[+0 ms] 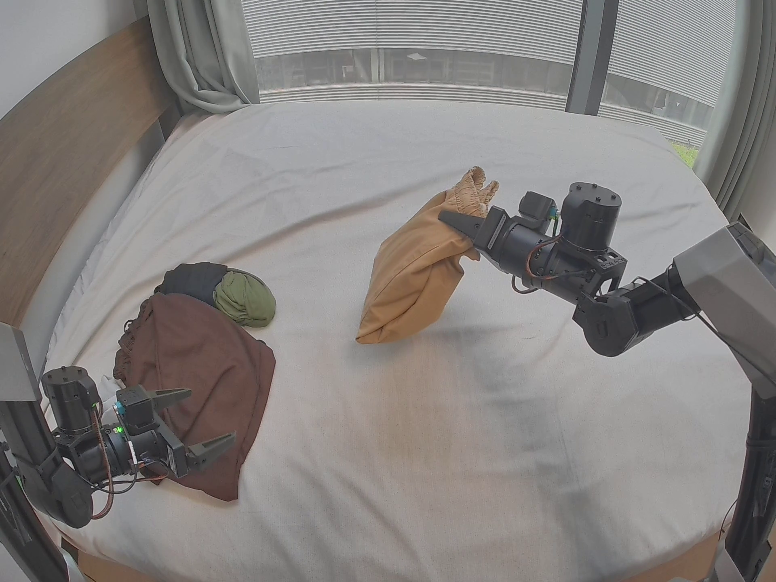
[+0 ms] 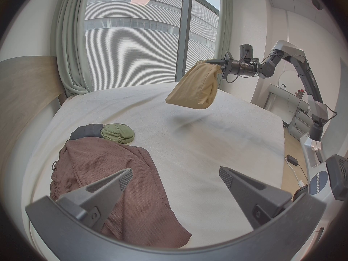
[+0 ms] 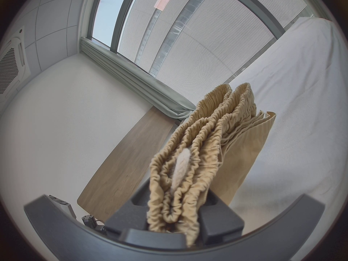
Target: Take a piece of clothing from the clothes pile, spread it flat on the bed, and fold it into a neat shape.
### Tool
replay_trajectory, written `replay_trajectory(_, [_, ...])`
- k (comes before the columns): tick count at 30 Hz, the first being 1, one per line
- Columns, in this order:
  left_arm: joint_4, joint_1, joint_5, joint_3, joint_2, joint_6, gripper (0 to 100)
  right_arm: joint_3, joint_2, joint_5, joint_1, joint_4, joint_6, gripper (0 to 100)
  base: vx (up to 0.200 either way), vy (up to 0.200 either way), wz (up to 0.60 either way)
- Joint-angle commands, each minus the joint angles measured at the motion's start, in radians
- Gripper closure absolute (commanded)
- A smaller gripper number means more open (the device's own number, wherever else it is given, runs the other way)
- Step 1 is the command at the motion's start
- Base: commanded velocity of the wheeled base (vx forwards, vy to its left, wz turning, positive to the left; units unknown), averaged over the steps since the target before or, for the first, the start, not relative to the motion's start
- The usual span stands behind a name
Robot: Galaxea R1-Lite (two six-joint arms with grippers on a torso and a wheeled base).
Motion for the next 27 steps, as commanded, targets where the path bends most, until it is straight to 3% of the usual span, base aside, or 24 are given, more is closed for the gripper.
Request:
replay_trajectory(1, [-0.001, 0.002, -0.002, 0.0, 0.0, 0.0, 0, -0.104, 0.091, 0.0, -0.001, 0.042, 0.0, 100, 0.0, 0.0, 0.0])
replay_trajectory(14, [-0.001, 0.009, -0.003, 0.0, 0.022, 0.0, 0, -0.382, 0.243, 0.0, 0.016, 0.209, -0.003, 100, 0.0, 0.0, 0.0])
replay_trajectory(23, [0.001, 0.013, -0.005, 0.0, 0.022, 0.0, 0, -0.433, 0.315, -0.001, 0.039, 0.238, -0.007, 100, 0.0, 0.0, 0.0])
replay_trajectory(27, [0.001, 0.014, -0.006, 0.0, 0.02, 0.0, 0, -0.422, 0.355, -0.003, -0.004, 0.238, -0.03, 100, 0.0, 0.0, 0.0])
